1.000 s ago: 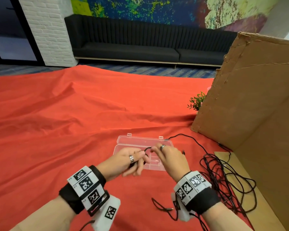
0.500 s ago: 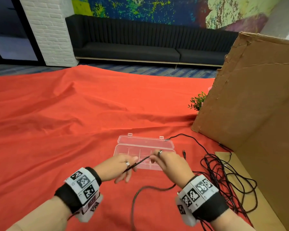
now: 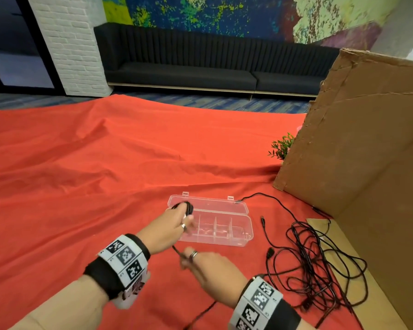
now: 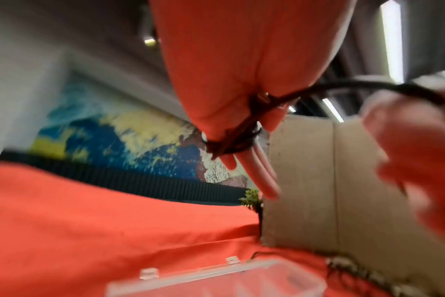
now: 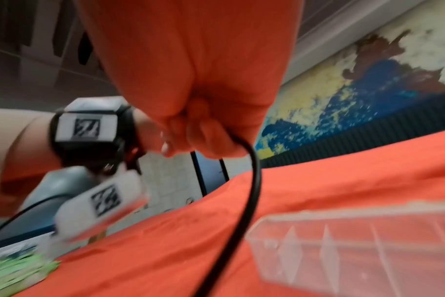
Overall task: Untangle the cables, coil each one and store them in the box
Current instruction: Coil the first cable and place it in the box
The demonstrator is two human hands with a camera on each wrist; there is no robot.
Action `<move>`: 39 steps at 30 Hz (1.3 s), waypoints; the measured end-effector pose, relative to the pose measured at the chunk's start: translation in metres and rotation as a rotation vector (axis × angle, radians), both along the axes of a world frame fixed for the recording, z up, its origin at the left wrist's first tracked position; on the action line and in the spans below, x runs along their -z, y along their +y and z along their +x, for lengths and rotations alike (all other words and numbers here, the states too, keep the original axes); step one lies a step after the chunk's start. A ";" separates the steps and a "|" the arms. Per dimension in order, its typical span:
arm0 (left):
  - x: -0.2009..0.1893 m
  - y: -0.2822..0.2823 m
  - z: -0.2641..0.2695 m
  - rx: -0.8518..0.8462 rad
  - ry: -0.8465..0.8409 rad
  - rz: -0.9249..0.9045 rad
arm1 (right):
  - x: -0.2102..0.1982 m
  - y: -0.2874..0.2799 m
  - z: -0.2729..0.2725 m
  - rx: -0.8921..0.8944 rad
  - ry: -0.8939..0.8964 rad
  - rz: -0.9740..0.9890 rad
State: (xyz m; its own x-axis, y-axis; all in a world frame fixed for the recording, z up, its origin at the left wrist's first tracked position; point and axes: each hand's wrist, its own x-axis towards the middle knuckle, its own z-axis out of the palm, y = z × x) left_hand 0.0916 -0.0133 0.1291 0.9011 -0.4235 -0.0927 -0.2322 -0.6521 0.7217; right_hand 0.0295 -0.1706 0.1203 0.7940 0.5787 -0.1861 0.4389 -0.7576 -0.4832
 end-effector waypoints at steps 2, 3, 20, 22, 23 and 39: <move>0.003 0.005 -0.006 0.034 0.160 0.033 | -0.010 -0.014 0.016 0.150 -0.080 0.092; 0.002 0.006 -0.009 0.023 0.288 -0.066 | -0.014 -0.022 0.025 0.225 -0.107 0.116; 0.004 -0.008 -0.008 -0.119 0.064 -0.251 | -0.009 -0.007 0.006 -0.062 -0.046 -0.081; 0.008 -0.006 -0.012 -0.017 0.139 -0.093 | -0.020 -0.020 0.021 0.036 -0.168 -0.009; 0.007 -0.007 -0.013 0.016 0.238 -0.164 | -0.024 -0.026 0.029 0.082 -0.218 0.031; -0.027 -0.018 -0.015 -0.016 0.701 -1.032 | -0.010 -0.018 0.036 0.344 0.544 1.059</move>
State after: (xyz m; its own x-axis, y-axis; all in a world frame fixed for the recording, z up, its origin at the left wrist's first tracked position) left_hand 0.0766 -0.0312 0.1562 0.7975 -0.5739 -0.1860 0.4119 0.2927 0.8629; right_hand 0.0658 -0.1883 0.1301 0.9005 0.4216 -0.1069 -0.1547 0.0809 -0.9846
